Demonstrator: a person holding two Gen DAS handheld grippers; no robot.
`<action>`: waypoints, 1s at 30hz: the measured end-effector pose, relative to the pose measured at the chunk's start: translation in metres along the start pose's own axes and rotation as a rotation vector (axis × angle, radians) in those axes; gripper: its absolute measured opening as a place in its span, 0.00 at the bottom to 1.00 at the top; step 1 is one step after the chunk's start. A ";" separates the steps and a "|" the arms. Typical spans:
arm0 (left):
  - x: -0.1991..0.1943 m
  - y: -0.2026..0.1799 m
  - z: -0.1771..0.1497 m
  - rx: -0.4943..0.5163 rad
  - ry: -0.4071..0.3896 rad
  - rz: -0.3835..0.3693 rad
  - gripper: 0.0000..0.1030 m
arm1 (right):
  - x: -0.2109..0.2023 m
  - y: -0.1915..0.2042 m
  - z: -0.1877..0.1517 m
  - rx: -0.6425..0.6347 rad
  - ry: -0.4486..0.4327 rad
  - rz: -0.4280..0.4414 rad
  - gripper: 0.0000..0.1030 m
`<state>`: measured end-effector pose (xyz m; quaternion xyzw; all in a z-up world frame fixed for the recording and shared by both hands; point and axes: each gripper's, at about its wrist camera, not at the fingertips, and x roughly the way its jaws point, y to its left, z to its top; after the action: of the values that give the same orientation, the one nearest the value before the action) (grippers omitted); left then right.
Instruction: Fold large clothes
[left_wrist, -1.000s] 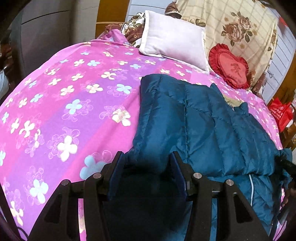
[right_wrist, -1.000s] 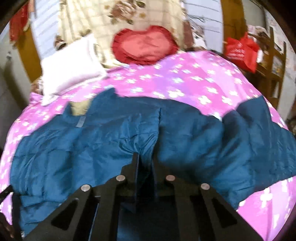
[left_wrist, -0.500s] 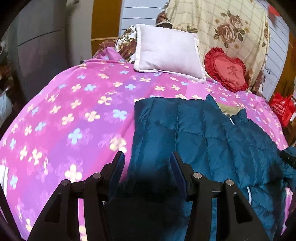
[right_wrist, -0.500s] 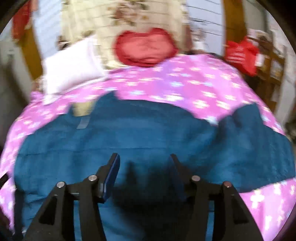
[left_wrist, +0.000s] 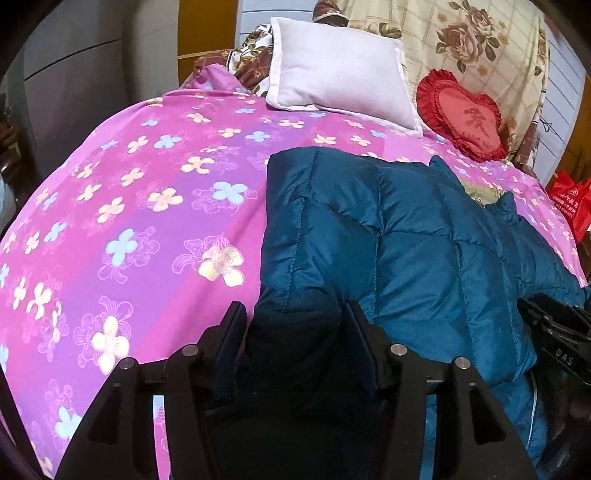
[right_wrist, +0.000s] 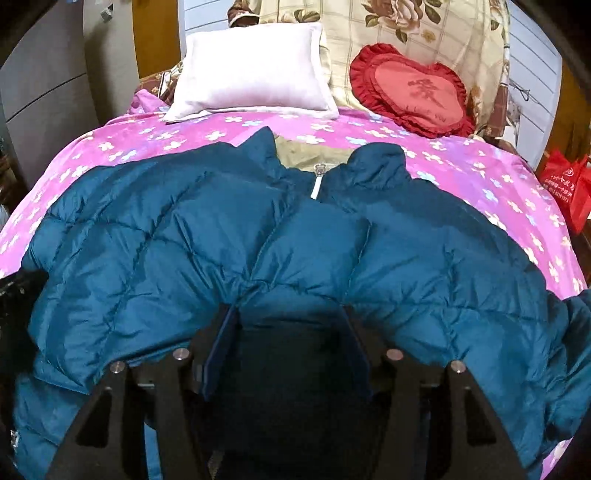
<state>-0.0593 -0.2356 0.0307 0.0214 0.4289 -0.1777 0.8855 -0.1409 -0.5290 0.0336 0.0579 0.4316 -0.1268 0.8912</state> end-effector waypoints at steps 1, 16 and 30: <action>0.000 0.000 0.001 0.002 0.000 0.001 0.35 | 0.000 0.001 0.001 -0.003 0.005 -0.001 0.58; 0.005 -0.002 -0.003 0.019 0.007 0.016 0.42 | -0.038 -0.138 -0.032 0.225 0.007 -0.156 0.66; -0.026 -0.017 0.000 0.035 -0.083 -0.033 0.42 | -0.064 -0.143 -0.058 0.221 0.005 -0.080 0.61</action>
<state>-0.0797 -0.2441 0.0530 0.0225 0.3891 -0.2006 0.8988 -0.2625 -0.6428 0.0489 0.1389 0.4193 -0.2091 0.8724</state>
